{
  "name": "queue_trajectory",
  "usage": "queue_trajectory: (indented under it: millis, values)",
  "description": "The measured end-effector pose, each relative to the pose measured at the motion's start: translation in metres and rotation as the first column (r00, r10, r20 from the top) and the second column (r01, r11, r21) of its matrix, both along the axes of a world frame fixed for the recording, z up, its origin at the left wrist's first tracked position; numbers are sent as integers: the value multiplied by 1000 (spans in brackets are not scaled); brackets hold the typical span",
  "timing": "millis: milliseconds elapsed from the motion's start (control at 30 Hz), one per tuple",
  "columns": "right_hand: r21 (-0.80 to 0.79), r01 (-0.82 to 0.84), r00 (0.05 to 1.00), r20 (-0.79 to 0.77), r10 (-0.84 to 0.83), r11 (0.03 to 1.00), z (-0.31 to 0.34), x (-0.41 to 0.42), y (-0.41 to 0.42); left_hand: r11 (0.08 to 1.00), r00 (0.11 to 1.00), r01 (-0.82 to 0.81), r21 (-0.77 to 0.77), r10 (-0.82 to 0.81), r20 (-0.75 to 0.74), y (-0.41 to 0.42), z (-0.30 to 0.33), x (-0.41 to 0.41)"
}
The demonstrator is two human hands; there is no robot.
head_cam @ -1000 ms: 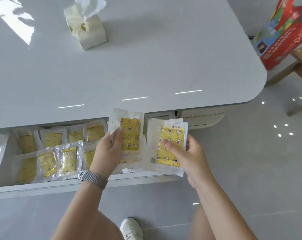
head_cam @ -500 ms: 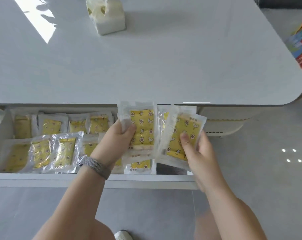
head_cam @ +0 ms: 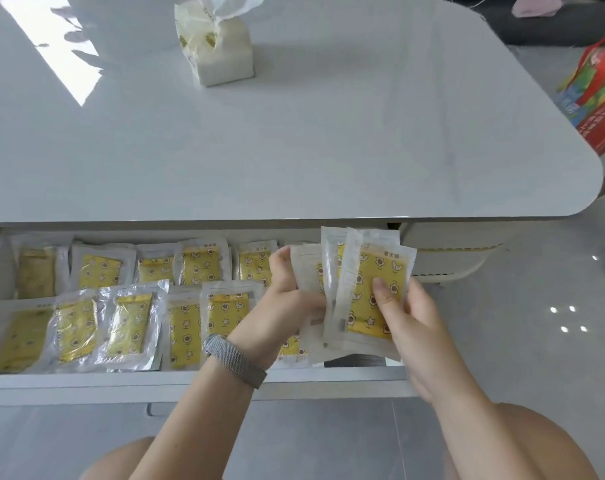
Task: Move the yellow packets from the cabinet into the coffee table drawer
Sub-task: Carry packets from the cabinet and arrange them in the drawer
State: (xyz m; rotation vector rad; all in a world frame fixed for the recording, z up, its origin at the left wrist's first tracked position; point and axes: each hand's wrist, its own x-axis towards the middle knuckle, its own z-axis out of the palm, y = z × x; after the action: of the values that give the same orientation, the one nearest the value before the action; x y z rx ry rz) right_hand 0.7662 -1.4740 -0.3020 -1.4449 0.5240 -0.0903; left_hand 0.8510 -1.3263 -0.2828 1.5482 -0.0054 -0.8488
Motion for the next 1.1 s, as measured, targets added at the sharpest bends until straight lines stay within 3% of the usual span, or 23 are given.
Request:
queue_trajectory:
  millis: [133, 267, 367, 500, 700, 833, 967, 1100]
  values:
    - [-28, -17, 998, -59, 15, 999, -2, 1, 0, 989, 987, -138, -44, 133, -91, -8, 2, 0]
    - [11, -76, 992, -98, 77, 997, -2, 2, -1, 998, 999, 6, 58, -4, -34, -18, 3, -7]
    - [33, -124, 992, -35, 125, 992, 1, 1, 0, 1000, 1000, 4, -13, -3, 26, -23, 7, -13]
    - [-42, -158, 987, 17, 159, 986, 6, 2, 2, 994, 998, 62, -90, -63, -5, -23, 10, -18]
    - [-116, -236, 971, 5, 239, 965, 8, 7, 5, 977, 990, 131, -170, -121, 67, -24, 6, -15]
    - [-147, -194, 979, 32, 201, 970, 6, 8, 6, 980, 998, -14, -199, 24, 49, -26, 1, -17]
    - [-90, 10, 999, 41, -6, 996, 6, 5, 2, 949, 984, -171, -263, 177, -4, -27, -1, -15]
    - [-25, 26, 1000, 11, -25, 999, 14, 1, 2, 879, 923, -278, -387, 357, 147, -28, 0, -11]
